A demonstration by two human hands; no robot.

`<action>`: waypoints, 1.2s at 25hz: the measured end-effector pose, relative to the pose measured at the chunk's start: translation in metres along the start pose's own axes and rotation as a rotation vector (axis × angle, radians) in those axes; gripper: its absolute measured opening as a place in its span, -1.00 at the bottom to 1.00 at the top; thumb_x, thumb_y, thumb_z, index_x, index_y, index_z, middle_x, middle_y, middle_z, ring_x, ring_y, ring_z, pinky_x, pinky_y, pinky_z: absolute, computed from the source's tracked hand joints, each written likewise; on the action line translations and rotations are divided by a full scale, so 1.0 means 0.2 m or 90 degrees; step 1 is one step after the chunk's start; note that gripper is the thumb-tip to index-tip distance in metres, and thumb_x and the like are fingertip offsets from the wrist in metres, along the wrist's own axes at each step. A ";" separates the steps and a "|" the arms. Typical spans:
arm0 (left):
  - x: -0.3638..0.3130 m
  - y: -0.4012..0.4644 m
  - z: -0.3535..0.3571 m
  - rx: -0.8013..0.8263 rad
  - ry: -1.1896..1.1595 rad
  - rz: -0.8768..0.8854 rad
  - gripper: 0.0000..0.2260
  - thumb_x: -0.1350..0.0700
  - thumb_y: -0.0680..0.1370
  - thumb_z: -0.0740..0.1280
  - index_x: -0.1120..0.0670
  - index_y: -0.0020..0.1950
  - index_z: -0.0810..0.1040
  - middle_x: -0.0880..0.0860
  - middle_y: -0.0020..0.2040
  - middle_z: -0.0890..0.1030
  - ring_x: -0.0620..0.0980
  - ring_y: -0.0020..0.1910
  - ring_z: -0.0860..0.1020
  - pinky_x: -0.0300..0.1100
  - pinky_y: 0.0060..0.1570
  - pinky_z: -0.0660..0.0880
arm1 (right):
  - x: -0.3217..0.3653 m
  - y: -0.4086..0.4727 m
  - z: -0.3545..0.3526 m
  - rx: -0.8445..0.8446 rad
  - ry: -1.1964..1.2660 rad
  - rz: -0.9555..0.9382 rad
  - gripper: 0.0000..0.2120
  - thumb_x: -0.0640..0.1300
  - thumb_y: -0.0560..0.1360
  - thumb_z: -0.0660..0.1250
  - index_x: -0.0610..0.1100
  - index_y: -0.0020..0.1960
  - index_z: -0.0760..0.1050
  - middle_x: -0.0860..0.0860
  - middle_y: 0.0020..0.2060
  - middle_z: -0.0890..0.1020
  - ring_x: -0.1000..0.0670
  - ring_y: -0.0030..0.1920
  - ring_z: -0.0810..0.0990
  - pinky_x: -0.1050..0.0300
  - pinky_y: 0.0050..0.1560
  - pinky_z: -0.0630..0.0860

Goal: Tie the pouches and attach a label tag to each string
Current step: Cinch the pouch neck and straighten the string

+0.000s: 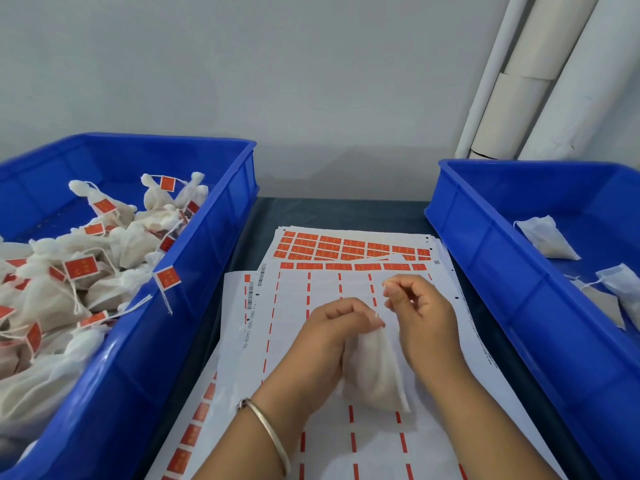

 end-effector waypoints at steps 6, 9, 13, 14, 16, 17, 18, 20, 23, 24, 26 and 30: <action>-0.01 0.00 -0.15 -0.164 -0.216 0.022 -0.76 0.13 0.52 0.33 -0.19 -0.22 0.68 -0.09 -0.11 0.68 -0.02 -0.02 0.63 -0.05 0.03 0.55 | -0.04 -0.01 0.05 0.110 0.018 0.094 -0.75 0.30 0.47 0.17 0.18 -0.02 0.49 0.29 -0.02 0.56 0.18 0.02 0.54 0.44 -0.16 0.41; 0.01 0.01 -0.16 -0.181 -0.187 0.019 -0.86 0.08 0.51 0.34 -0.10 -0.12 0.69 -0.06 -0.04 0.68 0.00 0.04 0.62 -0.06 0.04 0.55 | 0.01 -0.10 0.25 0.287 -0.059 0.033 -0.67 0.37 0.32 0.28 0.36 0.05 0.39 0.52 0.03 0.44 0.35 0.05 0.45 0.47 -0.02 0.38; 0.01 0.01 -0.16 -0.195 -0.165 0.029 -0.86 0.09 0.48 0.37 -0.10 -0.17 0.70 -0.11 -0.12 0.69 -0.11 -0.09 0.65 -0.30 -0.20 0.55 | -0.01 -0.11 0.29 0.289 -0.088 0.026 -0.82 0.07 0.48 0.34 0.36 -0.03 0.42 0.55 -0.10 0.47 0.43 -0.08 0.46 0.57 -0.07 0.34; 0.00 0.01 -0.17 -0.209 -0.144 0.035 -0.86 0.07 0.48 0.37 -0.14 -0.20 0.70 -0.14 -0.13 0.68 -0.12 -0.10 0.64 -0.33 -0.23 0.53 | -0.01 -0.10 0.27 0.282 -0.080 0.038 -0.89 0.07 0.50 0.30 0.31 -0.10 0.47 0.53 -0.17 0.52 0.43 -0.11 0.50 0.60 -0.19 0.36; -0.01 0.00 -0.23 -0.272 -0.093 0.030 -0.87 -0.01 0.46 0.38 -0.22 -0.24 0.67 -0.29 -0.20 0.64 -0.16 -0.13 0.60 -0.36 -0.26 0.46 | -0.03 -0.09 0.23 0.279 -0.060 0.067 -0.81 0.07 0.53 0.25 0.18 -0.24 0.54 0.46 -0.20 0.57 0.41 -0.07 0.50 0.56 -0.26 0.38; 0.00 -0.01 -0.27 -0.309 -0.091 0.019 -0.90 -0.04 0.46 0.38 -0.19 -0.24 0.67 -0.31 -0.23 0.63 -0.17 -0.12 0.56 -0.35 -0.27 0.44 | -0.05 -0.09 0.22 0.281 -0.037 0.089 -0.74 0.06 0.54 0.24 0.12 -0.29 0.57 0.44 -0.19 0.58 0.39 -0.02 0.50 0.53 -0.22 0.39; 0.02 -0.01 -0.31 -0.340 -0.113 0.002 -0.92 -0.05 0.46 0.39 -0.15 -0.22 0.65 -0.29 -0.23 0.62 -0.16 -0.10 0.54 -0.32 -0.26 0.45 | -0.07 -0.09 0.22 0.286 -0.013 0.115 -0.69 0.02 0.57 0.22 0.08 -0.32 0.58 0.40 -0.18 0.60 0.31 0.03 0.51 0.46 -0.12 0.39; 0.06 0.00 -0.36 -0.373 -0.217 -0.035 -0.93 -0.02 0.48 0.38 -0.08 -0.19 0.58 -0.19 -0.16 0.59 -0.12 -0.09 0.53 -0.25 -0.16 0.50 | -0.09 -0.10 0.23 0.306 0.059 0.165 -0.65 -0.04 0.58 0.21 0.07 -0.33 0.60 0.21 -0.22 0.64 0.07 0.04 0.57 0.20 0.10 0.44; 0.10 0.01 -0.37 -0.395 -0.329 -0.067 -0.88 0.04 0.51 0.37 -0.05 -0.22 0.50 -0.10 -0.14 0.58 -0.09 -0.12 0.53 -0.22 -0.16 0.49 | -0.08 -0.08 0.23 0.306 0.278 0.218 -0.76 -0.02 0.44 0.23 -0.01 -0.34 0.60 -0.01 -0.30 0.62 0.01 -0.14 0.62 -0.01 0.14 0.51; 0.11 0.01 -0.37 -0.398 -0.329 -0.070 -0.88 0.05 0.51 0.37 -0.05 -0.22 0.50 -0.11 -0.16 0.58 -0.09 -0.12 0.53 -0.24 -0.19 0.49 | -0.08 -0.07 0.21 0.299 0.348 0.231 -0.77 -0.02 0.42 0.23 -0.02 -0.33 0.60 -0.03 -0.30 0.61 0.03 -0.18 0.61 -0.01 0.12 0.53; 0.11 0.01 -0.36 -0.394 -0.293 -0.064 -0.89 0.04 0.51 0.36 -0.05 -0.21 0.55 -0.17 -0.24 0.59 -0.10 -0.13 0.55 -0.28 -0.25 0.49 | -0.10 -0.06 0.20 0.290 0.442 0.253 -0.79 0.00 0.41 0.25 -0.02 -0.29 0.61 -0.03 -0.30 0.59 0.05 -0.21 0.61 0.01 0.08 0.54; 0.04 0.01 -0.35 -0.377 -0.024 0.006 -0.93 0.06 0.49 0.40 -0.04 -0.20 0.61 -0.21 -0.29 0.61 -0.14 -0.15 0.56 -0.41 -0.34 0.43 | -0.17 -0.02 0.17 0.172 0.659 0.340 -0.88 -0.04 0.38 0.41 -0.05 -0.15 0.68 -0.05 -0.19 0.65 0.03 -0.25 0.62 0.08 -0.13 0.57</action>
Point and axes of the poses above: each hand's wrist, its own y-axis towards the middle knuckle, its own z-axis out of the palm, x = y × z, the point moved 10 cm from there along y, towards the middle knuckle
